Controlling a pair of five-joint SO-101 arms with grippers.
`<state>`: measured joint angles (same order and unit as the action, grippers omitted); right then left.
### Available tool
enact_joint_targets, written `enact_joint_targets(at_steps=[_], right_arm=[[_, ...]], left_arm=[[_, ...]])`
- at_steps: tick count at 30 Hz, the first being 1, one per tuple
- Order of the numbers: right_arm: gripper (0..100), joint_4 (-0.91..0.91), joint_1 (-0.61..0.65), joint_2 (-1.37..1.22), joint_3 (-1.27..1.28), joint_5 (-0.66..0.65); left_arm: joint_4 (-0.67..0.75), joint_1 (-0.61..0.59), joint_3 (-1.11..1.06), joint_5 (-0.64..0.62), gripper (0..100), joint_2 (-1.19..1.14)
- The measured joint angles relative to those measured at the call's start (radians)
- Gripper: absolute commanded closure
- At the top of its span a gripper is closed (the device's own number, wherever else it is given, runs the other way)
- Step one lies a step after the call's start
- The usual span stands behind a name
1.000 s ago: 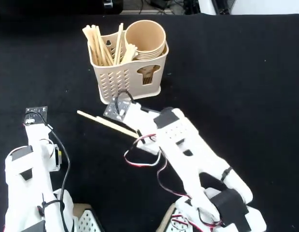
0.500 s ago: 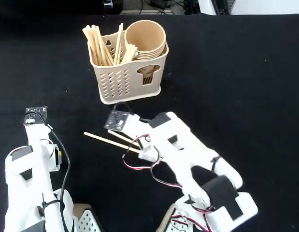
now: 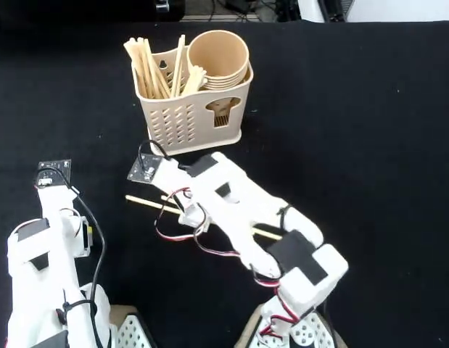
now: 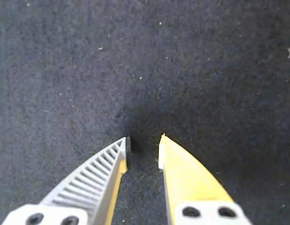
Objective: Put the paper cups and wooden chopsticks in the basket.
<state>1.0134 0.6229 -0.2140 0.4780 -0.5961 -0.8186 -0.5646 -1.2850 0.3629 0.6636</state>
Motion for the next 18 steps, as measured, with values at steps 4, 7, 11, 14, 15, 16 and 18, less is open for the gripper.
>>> enact_joint_targets(at_steps=[4,7,11,14,15,16,18], right_arm=[[94.9,0.012,-0.015,-0.011,-0.031,0.002],[97.9,0.003,-0.023,-0.009,-0.034,0.002],[98.6,0.003,-0.026,0.046,0.025,0.002],[98.6,0.011,-0.021,0.129,0.066,0.002],[98.6,0.012,-0.021,0.170,0.081,0.002],[98.6,0.012,-0.021,0.213,0.094,0.002],[98.6,0.018,-0.021,0.307,0.106,0.002]], left_arm=[[0.000,0.000,0.000,0.000,87,0.000],[0.000,0.000,0.000,0.000,87,0.000],[0.000,0.000,0.000,0.000,87,0.000],[0.000,0.000,0.000,0.000,87,0.000],[0.000,0.000,0.000,0.000,87,0.000],[0.000,0.000,0.000,0.000,87,0.000],[0.000,0.000,0.000,0.000,87,0.000]])
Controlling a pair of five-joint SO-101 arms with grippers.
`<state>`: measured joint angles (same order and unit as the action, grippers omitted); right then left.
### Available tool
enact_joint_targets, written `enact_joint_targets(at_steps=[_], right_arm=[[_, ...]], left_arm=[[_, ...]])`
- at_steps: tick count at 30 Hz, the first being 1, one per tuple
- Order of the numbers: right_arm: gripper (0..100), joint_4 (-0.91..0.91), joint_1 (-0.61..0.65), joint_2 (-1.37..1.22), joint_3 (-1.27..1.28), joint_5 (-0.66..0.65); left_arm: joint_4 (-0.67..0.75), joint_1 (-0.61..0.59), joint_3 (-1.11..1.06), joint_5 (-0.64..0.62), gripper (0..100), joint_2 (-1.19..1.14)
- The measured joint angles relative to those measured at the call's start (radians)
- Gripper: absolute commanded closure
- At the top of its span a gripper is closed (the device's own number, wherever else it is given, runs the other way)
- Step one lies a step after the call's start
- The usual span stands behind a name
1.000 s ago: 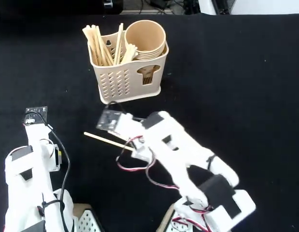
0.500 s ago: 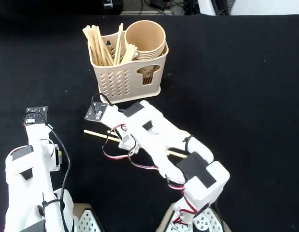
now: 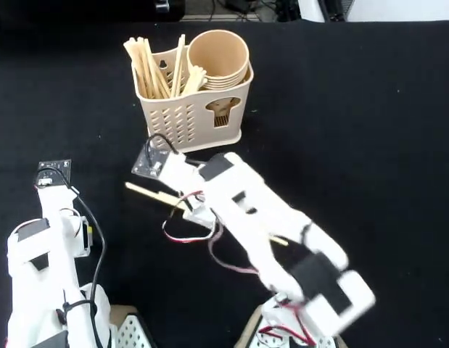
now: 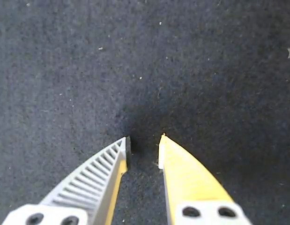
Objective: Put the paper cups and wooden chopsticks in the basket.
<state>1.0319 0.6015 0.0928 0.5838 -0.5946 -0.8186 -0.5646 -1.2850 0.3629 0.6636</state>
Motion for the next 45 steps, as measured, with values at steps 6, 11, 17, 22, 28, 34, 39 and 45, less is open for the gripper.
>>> enact_joint_targets(at_steps=[6,11,17,22,28,34,39,45], right_arm=[[98.6,0.064,0.000,0.272,-0.003,0.060],[98.6,0.077,0.000,0.430,-0.129,0.153],[98.5,-0.009,0.000,0.457,-0.373,0.262],[98.5,-0.318,0.000,0.419,-0.451,0.354],[98.5,-0.671,0.000,0.302,-0.451,0.370],[98.5,-0.853,-0.017,0.141,-0.460,0.371],[98.6,-0.895,-0.041,0.014,-0.466,0.371],[98.5,-0.904,-0.058,-0.078,-0.385,0.371]], left_arm=[[0.000,0.000,0.000,0.000,87,0.000],[0.000,0.000,0.000,0.000,87,0.000],[0.000,0.000,0.000,0.000,87,0.000],[0.000,0.000,0.000,0.000,87,0.000],[0.000,0.000,0.000,0.000,87,0.000],[0.000,0.000,0.000,0.000,87,0.000],[0.000,0.000,0.000,0.000,87,0.000],[0.000,0.000,0.000,0.000,87,0.000]])
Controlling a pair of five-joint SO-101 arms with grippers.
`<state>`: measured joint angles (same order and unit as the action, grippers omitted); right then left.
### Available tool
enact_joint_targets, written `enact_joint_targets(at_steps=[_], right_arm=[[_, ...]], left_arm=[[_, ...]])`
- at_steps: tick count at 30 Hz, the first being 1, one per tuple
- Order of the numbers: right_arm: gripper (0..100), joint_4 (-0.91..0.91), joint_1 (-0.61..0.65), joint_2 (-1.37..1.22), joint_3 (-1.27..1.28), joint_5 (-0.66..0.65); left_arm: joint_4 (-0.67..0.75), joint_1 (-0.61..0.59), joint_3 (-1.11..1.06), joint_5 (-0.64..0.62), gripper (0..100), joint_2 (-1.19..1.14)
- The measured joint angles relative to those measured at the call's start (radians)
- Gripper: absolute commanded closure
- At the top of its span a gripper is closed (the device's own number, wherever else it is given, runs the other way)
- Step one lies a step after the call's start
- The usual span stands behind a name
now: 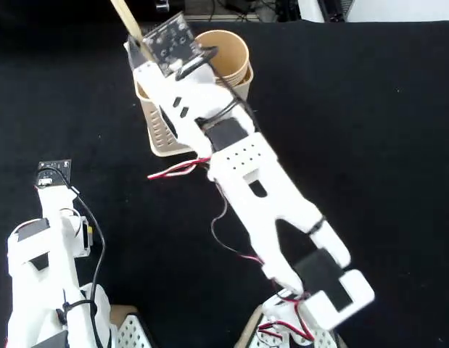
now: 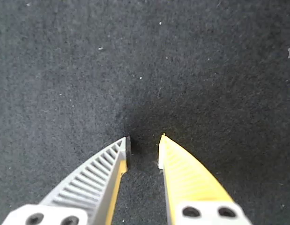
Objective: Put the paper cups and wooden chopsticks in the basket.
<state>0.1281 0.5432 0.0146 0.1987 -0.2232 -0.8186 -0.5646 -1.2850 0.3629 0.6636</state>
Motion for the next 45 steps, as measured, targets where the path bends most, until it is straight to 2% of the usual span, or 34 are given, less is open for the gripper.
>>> enact_joint_targets(at_steps=[3,7,9,18,20,22,27,31,37,45], right_arm=[[97.8,-0.002,-0.005,-0.003,0.043,0.000],[84.1,0.048,-0.008,-0.003,0.057,0.000],[81.9,0.118,-0.008,0.000,0.055,0.000],[98.9,0.485,-0.009,0.195,-0.130,0.000],[98.5,0.571,-0.014,0.282,-0.153,0.000],[98.6,0.669,-0.032,0.382,-0.161,-0.002],[98.6,0.930,-0.132,0.641,-0.150,-0.002],[98.5,1.117,-0.232,0.838,-0.021,-0.003],[98.5,1.181,-0.331,1.112,0.374,-0.003],[98.5,1.163,-0.353,1.458,0.931,-0.003]], left_arm=[[0.000,0.000,0.000,0.000,87,0.000],[0.000,0.000,0.000,0.000,87,0.000],[0.000,0.000,0.000,0.000,87,0.000],[0.000,0.000,0.000,0.000,87,0.000],[0.000,0.000,0.000,0.000,89,0.000],[0.000,0.000,0.000,0.000,97,0.000],[0.011,0.006,-0.011,-0.002,97,0.000],[0.011,0.003,-0.012,-0.002,97,0.031],[-0.048,0.002,-0.123,-0.002,97,0.324],[-0.299,0.002,-0.325,0.000,97,1.019]])
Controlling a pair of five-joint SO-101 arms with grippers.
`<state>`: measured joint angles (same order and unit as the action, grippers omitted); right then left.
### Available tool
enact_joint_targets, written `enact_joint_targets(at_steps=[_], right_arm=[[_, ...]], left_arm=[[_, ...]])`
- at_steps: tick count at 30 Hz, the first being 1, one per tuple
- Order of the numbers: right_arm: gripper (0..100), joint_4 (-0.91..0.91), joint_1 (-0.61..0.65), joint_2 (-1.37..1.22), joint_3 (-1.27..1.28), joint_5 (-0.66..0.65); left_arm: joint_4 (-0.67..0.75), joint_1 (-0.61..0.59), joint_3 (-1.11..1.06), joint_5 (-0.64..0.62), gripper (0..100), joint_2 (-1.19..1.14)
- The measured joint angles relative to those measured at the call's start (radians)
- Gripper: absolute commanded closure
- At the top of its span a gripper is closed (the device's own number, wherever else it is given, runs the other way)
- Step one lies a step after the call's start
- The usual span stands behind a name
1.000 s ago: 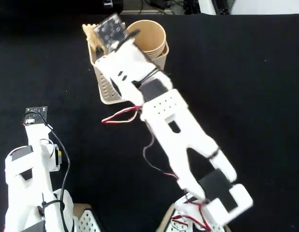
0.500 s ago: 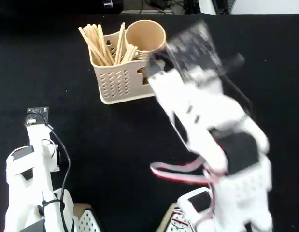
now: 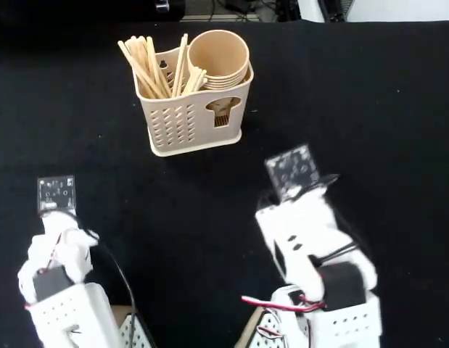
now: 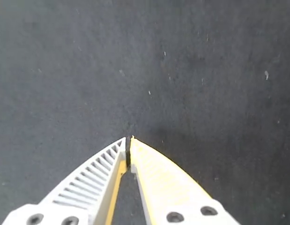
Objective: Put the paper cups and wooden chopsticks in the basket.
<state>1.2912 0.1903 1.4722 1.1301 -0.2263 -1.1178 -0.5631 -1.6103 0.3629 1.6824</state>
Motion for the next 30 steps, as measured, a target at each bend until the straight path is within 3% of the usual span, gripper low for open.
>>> enact_joint_targets(at_steps=[2,7,15,18,30], right_arm=[[98.5,-0.003,0.000,0.098,0.103,0.000],[98.5,-0.052,0.002,0.319,0.318,0.017],[98.5,-0.114,0.000,0.334,0.511,0.216],[98.4,-0.114,0.000,0.334,0.552,0.236],[98.4,-0.017,-0.003,0.334,0.552,0.249]], left_arm=[[-0.069,0.005,0.002,-0.003,97,0.092],[-0.112,0.123,0.002,-0.009,97,0.051],[-0.074,0.350,-0.021,-0.103,97,0.054],[-0.028,0.408,-0.075,-0.124,97,0.040],[-0.101,0.345,-0.077,-0.135,97,0.040]])
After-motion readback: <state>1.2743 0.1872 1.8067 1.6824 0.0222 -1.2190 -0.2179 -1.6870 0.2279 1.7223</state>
